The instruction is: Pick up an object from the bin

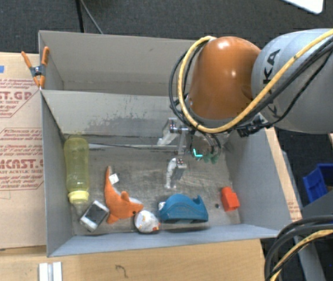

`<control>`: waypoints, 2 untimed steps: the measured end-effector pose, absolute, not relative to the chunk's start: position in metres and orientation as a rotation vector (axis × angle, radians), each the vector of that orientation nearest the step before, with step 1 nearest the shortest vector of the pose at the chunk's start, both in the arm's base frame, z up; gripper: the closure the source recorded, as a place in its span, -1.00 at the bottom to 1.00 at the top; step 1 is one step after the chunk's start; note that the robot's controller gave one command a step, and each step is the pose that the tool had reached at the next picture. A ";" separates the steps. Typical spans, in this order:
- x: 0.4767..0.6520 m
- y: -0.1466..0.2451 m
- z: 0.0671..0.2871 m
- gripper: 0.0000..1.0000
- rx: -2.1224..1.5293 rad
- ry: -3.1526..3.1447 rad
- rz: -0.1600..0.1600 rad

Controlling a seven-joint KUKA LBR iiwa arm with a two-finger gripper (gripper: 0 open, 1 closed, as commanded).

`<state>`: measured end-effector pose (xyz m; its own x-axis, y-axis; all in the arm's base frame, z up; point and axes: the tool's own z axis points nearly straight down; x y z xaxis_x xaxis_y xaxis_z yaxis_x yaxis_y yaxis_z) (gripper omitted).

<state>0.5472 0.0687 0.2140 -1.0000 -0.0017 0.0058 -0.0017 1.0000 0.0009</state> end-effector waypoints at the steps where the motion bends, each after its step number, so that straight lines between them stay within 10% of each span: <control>1: 0.549 0.068 0.217 -1.00 0.001 -3.143 -0.002; 2: 0.548 0.068 0.217 -1.00 0.005 -3.145 -0.003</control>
Offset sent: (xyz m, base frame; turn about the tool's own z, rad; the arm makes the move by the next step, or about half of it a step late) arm -0.0606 -0.0281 -0.0672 -0.1321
